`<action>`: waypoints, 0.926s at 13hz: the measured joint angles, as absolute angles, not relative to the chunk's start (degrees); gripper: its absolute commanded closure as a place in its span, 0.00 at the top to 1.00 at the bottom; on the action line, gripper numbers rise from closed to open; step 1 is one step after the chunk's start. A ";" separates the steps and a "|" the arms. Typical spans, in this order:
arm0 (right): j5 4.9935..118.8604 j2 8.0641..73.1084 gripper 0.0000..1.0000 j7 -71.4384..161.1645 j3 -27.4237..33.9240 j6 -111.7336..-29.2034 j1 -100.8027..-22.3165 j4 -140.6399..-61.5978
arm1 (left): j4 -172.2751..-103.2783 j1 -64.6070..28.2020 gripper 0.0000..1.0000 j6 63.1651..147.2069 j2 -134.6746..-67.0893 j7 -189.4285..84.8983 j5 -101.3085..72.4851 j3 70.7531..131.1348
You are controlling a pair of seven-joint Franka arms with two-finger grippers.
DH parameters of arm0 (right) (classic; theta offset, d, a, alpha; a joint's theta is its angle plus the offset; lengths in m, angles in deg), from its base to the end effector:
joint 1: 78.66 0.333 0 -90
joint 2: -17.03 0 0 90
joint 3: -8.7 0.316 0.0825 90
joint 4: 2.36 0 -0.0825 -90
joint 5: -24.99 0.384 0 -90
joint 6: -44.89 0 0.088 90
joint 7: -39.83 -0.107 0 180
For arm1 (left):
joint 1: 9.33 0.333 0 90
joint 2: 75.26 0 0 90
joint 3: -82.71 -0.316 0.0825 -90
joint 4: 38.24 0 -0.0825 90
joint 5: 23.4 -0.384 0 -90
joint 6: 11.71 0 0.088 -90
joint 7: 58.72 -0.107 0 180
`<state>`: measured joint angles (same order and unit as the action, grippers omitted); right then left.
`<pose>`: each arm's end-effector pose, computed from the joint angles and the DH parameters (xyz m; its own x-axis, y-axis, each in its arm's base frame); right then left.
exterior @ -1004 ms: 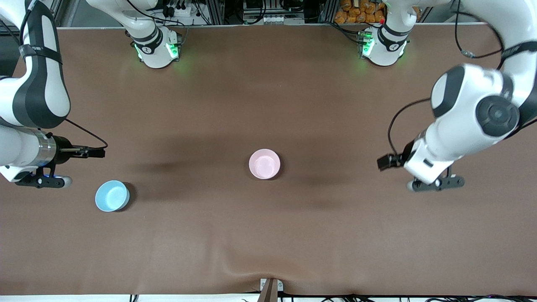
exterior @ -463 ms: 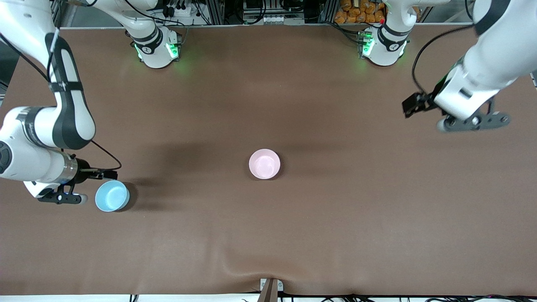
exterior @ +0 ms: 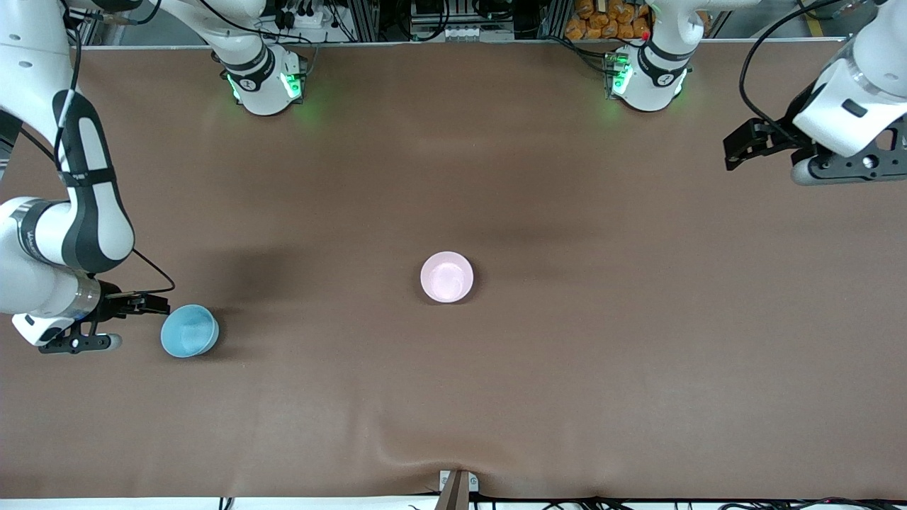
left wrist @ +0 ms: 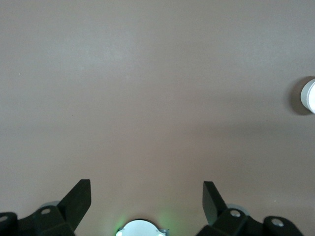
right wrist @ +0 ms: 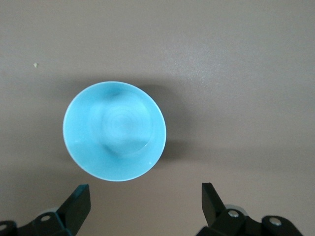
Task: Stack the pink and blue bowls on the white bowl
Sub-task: 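Close the right gripper on the light blue bowl rim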
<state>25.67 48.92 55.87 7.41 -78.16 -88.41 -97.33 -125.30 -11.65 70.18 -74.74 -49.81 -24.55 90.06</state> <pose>0.6623 -0.1270 0.2808 0.9944 0.0837 -0.0644 0.0828 -0.9964 -0.0160 0.5297 -0.0882 0.6415 0.9970 -0.0099 -0.0768 -0.0125 -0.9994 -0.0335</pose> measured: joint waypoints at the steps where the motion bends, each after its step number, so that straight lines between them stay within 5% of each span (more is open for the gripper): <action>1: 25.67 49.82 1.00 56.05 7.58 -79.61 -88.33 -97.31 | -125.30 -11.65 1.00 70.18 -74.66 -53.03 -24.52 88.52; 5: 25.67 53.35 0.97 56.06 7.75 -83.82 -88.18 -97.15 | -125.32 -11.35 1.00 70.18 -74.65 -59.26 -24.01 82.34; 9: 25.69 56.12 0.77 56.06 7.62 -87.03 -88.52 -97.06 | -125.34 -11.37 1.00 70.17 -74.65 -59.27 -24.01 81.83; 12: 25.70 57.91 0.51 56.06 7.47 -88.54 -89.39 -96.94 | -125.21 -11.65 1.00 69.81 -74.24 -58.71 -23.99 82.15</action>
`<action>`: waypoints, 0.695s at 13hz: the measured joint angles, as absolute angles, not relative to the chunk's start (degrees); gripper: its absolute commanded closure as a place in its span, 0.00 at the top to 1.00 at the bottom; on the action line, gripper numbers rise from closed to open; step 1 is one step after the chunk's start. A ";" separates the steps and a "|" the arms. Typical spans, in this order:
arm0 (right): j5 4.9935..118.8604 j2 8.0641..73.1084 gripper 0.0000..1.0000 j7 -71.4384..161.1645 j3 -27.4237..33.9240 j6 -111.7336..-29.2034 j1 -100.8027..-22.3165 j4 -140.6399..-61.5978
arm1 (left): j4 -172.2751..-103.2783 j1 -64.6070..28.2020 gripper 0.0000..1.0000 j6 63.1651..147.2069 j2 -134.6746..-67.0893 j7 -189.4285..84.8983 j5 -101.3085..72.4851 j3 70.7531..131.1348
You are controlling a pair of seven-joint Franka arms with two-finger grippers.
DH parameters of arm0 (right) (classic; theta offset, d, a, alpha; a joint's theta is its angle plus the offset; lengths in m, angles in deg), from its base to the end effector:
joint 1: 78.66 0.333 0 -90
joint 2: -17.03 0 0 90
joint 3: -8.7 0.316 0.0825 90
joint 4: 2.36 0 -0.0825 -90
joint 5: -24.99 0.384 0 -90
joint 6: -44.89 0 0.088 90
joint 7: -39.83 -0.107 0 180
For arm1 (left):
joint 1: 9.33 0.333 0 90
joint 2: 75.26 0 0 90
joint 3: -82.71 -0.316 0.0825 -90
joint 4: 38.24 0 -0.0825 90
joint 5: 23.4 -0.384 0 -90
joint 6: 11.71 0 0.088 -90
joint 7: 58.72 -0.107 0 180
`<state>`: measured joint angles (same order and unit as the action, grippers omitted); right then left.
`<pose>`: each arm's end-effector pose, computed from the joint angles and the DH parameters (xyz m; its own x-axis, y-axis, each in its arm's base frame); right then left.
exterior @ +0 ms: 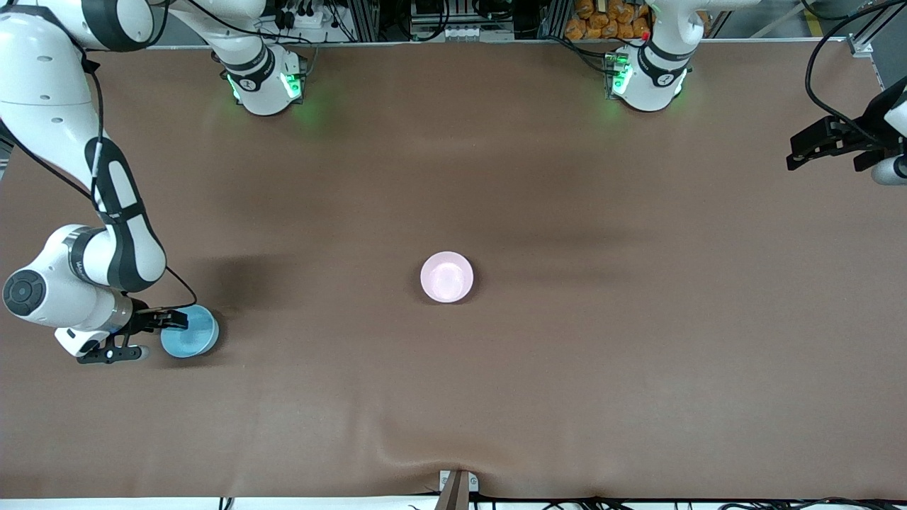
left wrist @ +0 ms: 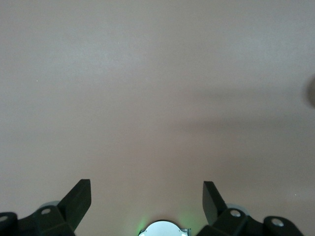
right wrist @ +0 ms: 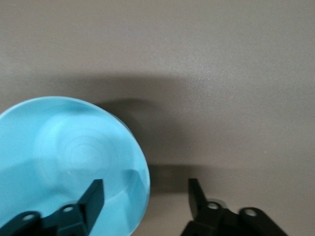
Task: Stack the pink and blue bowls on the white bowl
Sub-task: 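Close the right gripper on the light blue bowl rim, then lift and carry the blue bowl with the right gripper over the pink bowl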
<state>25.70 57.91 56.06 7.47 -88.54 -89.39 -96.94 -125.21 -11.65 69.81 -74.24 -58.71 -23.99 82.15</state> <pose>0.6671 -0.1395 0.1921 0.9969 0.0708 -0.0353 0.0707 -0.9975 -0.0047 0.5333 -0.0151 0.6464 0.9966 -0.0289 -0.0772 -0.0298 -0.9995 -0.0101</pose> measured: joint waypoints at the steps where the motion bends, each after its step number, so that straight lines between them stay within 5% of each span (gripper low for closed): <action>1: 25.73 58.03 0.37 56.06 7.48 -88.57 -89.45 -96.83 | -125.18 -11.67 1.00 69.45 -73.85 -58.39 -23.99 82.07; 4: 25.81 58.03 0.00 56.03 7.48 -88.57 -89.53 -96.58 | -125.18 -11.42 1.00 69.08 -73.50 -58.32 -24.06 81.51; 9: 26.04 57.89 0.00 56.03 7.62 -87.99 -89.54 -96.01 | -125.18 -11.45 1.00 69.08 -73.50 -58.33 -24.06 81.64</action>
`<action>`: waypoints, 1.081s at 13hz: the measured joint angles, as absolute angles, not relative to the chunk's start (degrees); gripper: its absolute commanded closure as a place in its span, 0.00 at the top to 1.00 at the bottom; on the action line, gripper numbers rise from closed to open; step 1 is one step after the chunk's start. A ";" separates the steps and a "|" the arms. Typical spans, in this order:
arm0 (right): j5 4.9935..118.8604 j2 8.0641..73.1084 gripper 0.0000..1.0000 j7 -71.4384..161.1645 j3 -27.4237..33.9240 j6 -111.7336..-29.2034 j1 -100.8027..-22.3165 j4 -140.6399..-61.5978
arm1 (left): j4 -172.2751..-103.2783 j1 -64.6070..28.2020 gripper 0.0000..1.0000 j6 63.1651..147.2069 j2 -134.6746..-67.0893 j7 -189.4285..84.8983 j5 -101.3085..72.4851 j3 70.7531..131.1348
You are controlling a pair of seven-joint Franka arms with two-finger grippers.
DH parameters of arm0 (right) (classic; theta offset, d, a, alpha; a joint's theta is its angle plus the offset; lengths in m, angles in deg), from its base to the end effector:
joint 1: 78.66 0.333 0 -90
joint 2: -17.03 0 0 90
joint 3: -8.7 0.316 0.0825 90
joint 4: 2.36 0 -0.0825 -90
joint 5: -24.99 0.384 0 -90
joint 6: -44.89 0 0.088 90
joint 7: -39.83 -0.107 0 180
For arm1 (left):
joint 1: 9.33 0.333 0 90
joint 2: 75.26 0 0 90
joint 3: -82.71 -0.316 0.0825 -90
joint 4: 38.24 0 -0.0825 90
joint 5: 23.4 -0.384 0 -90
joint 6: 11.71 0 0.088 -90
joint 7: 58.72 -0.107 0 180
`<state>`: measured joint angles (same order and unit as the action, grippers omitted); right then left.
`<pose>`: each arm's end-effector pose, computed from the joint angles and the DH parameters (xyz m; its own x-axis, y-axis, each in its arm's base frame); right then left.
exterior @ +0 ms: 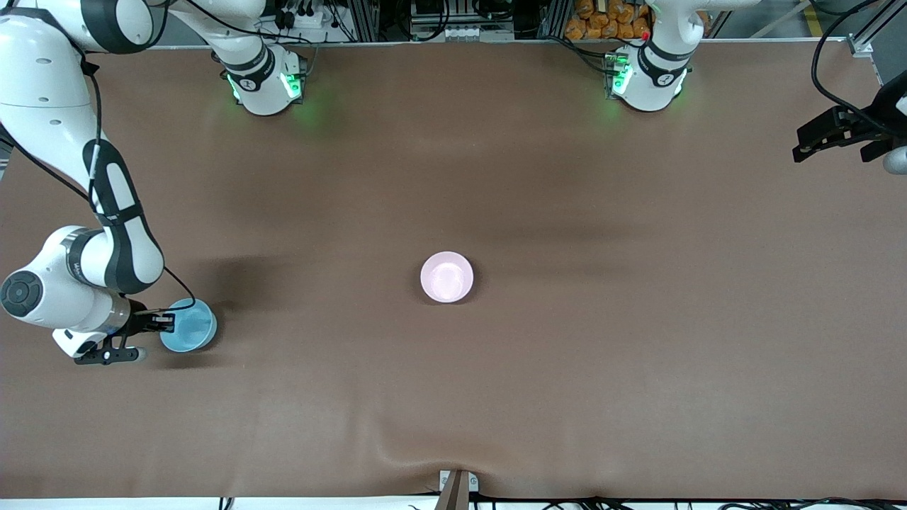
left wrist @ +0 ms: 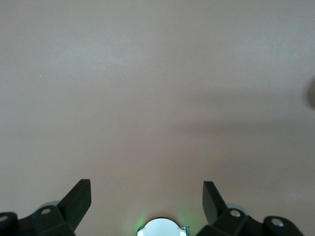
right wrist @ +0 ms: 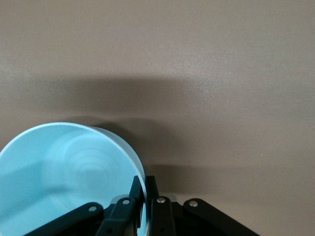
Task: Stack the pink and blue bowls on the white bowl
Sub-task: 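Lift and carry the blue bowl with the right gripper over the pink bowl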
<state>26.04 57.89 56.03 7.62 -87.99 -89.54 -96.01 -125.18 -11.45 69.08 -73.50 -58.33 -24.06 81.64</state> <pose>0.6712 -0.1403 0.1983 0.9975 0.0658 -0.0270 0.0656 -0.9978 -0.0086 0.5280 -0.0081 0.6524 0.9970 -0.0097 -0.0765 -0.0106 -0.9999 -0.0114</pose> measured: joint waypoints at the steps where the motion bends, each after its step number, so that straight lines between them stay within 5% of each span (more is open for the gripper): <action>1: 26.04 57.83 0.00 56.04 7.65 -87.87 -89.54 -95.88 | -125.19 -11.46 1.00 69.08 -73.50 -58.33 -24.06 81.64; 6: 26.03 54.14 0.00 56.04 8.69 -82.01 -89.25 -93.87 | -125.23 -11.76 1.00 69.07 -73.50 -58.39 -24.06 81.91; 14: 37.69 39.32 0.00 52.89 11.49 -60.35 -88.34 -93.28 | -125.28 -11.79 1.00 69.07 -73.53 -58.41 -24.06 81.94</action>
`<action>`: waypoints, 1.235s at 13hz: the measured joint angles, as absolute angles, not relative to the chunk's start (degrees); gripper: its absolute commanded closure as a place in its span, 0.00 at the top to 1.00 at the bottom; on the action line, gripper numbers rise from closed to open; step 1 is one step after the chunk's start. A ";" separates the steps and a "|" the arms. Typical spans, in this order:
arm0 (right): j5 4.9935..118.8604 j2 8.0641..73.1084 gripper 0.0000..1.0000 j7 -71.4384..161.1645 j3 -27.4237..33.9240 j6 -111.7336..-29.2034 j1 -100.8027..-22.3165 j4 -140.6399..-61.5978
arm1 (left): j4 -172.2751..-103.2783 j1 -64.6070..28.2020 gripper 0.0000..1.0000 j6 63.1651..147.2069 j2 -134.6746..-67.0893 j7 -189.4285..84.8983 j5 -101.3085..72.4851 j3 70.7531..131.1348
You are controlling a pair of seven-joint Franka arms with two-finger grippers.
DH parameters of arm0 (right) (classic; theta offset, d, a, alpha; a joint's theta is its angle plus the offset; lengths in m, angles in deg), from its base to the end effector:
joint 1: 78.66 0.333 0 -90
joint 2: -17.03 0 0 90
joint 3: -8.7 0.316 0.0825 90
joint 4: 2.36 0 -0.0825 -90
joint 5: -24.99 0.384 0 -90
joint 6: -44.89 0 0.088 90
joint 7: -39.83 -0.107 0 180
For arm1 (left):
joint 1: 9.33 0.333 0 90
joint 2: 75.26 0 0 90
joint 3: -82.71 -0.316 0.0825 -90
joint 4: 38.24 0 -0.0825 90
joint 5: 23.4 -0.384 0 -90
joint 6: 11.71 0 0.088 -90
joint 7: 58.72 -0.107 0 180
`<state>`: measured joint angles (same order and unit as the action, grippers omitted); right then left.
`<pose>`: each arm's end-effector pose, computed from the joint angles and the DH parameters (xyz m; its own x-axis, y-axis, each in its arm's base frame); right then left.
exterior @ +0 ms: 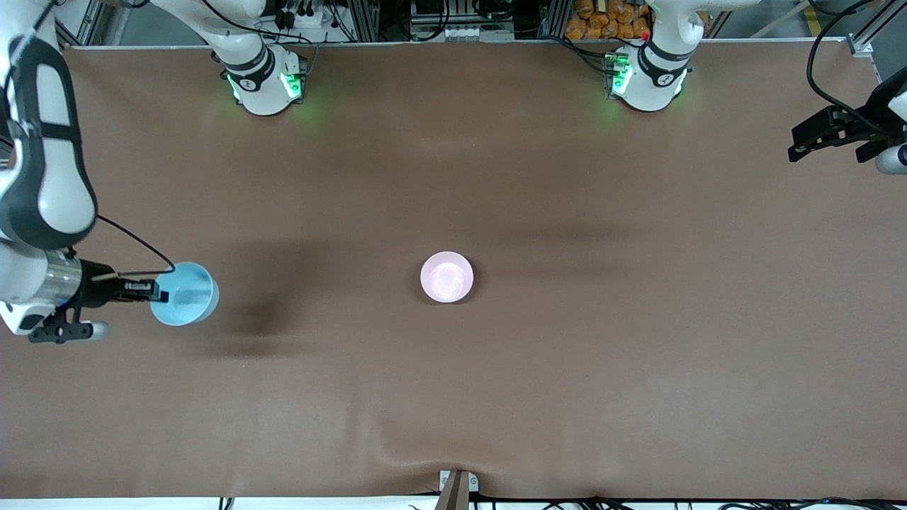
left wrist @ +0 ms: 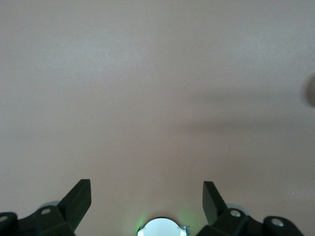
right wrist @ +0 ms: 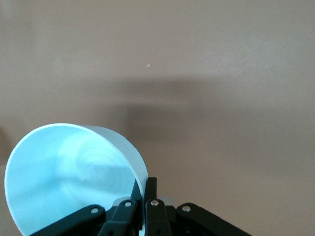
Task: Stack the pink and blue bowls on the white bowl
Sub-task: 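Lift and carry the blue bowl with the right gripper over the pink bowl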
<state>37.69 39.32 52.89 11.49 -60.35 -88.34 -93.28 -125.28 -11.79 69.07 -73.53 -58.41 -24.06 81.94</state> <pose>0.6517 -0.0647 0.4028 0.9948 0.0433 -0.0917 0.0193 -0.9688 -0.2472 0.5280 -0.0141 0.6514 0.9966 -0.0222 -0.0789 -0.0232 -0.9997 -0.0115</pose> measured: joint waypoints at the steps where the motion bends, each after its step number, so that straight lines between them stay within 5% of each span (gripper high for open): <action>1: 38.10 37.81 0.00 51.02 11.60 -59.00 -87.54 -93.31 | -125.33 -11.79 1.00 69.07 -73.61 -58.41 -24.06 81.92; 8: 38.43 35.52 0.00 21.35 12.14 -62.58 -70.17 -94.25 | -125.35 -11.78 1.00 69.07 -73.91 -58.41 -24.06 81.89; 16: 38.44 37.99 0.00 -13.98 12.13 -82.46 -50.21 -101.61 | -125.37 -11.77 1.00 69.07 -73.93 -58.41 -24.06 81.88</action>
